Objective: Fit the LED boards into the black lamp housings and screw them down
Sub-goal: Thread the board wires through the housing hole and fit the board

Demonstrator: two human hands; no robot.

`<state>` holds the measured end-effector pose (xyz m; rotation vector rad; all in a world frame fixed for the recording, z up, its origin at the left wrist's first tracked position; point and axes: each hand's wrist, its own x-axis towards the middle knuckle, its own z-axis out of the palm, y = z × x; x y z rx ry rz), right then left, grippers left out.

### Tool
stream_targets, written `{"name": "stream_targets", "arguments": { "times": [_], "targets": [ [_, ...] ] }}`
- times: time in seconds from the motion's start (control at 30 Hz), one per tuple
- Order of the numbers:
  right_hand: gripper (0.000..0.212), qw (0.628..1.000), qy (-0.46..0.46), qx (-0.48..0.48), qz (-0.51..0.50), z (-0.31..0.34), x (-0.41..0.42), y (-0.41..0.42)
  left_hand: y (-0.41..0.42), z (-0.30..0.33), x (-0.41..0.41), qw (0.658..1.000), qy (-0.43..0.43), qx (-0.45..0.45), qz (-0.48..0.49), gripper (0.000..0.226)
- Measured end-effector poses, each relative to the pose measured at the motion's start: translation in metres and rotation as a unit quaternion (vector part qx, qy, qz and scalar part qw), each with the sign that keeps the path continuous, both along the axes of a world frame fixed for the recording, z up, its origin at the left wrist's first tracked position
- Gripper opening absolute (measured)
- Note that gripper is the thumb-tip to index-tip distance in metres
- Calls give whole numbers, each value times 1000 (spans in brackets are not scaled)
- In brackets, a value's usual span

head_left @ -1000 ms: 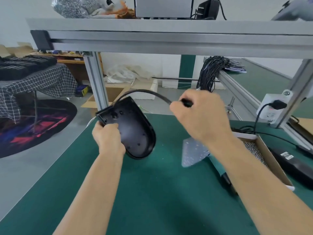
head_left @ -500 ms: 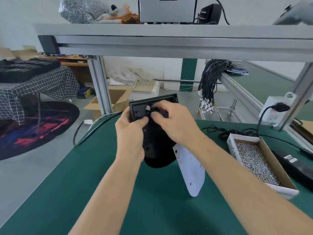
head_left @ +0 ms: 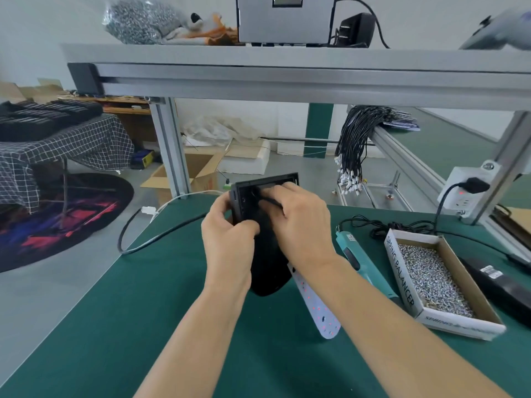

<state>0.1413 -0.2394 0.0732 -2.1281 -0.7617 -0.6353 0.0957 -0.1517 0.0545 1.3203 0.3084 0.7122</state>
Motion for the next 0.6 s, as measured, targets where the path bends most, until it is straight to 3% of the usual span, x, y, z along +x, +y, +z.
{"name": "stream_targets", "arguments": {
  "times": [0.23,0.47,0.6],
  "targets": [
    [12,972,191,137,9,4,5,5,-8,1,0,995,-3,102,21,69],
    [6,959,163,202,-111,7,-3,19,-18,3,4,994,-18,105,30,66],
    [14,954,201,221,-19,2,-10,18,-11,-2,2,997,-35,73,18,67]
  ]
}}
